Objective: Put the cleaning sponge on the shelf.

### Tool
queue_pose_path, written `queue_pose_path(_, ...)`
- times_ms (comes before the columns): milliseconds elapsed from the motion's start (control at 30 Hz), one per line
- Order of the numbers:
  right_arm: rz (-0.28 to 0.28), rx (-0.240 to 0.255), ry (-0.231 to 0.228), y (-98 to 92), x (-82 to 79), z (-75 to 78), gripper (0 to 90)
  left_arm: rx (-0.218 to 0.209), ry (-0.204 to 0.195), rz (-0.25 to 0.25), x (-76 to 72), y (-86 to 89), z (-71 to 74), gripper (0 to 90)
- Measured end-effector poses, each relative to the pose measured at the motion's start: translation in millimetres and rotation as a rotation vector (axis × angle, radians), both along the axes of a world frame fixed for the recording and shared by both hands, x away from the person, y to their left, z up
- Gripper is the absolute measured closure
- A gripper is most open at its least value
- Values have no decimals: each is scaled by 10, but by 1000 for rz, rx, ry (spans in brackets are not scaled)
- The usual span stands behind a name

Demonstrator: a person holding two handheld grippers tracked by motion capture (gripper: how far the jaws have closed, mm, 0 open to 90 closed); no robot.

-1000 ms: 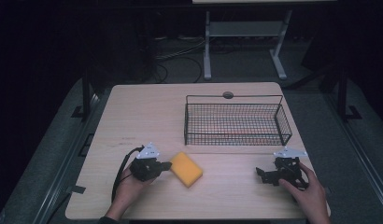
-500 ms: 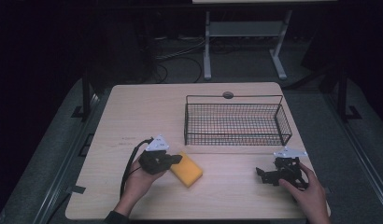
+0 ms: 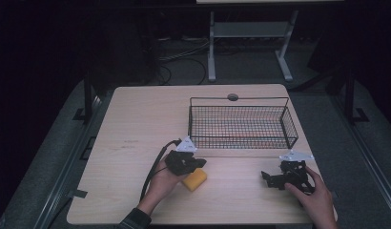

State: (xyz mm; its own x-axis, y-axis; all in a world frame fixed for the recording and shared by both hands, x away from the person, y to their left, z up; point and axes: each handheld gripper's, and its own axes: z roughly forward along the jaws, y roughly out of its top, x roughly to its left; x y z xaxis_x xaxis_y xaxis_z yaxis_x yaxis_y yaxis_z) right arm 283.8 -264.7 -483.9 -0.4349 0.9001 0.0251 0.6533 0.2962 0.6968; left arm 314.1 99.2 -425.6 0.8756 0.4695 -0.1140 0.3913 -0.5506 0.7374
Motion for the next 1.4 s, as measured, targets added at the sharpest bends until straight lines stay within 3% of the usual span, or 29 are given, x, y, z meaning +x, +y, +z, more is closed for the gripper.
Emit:
queue_pose_path(300, 0, 0, 0, 0, 0, 0, 0, 35, 29, -32, -10, -161, -125, 898)
queue_pose_path(667, 0, 0, 0, 0, 0, 0, 0, 62, 50, -44, -52, -146, -156, 898)
queue_pose_path(1400, 0, 0, 0, 0, -2, 0, 0, 89, 59, -29, -272, 149, -111, 898)
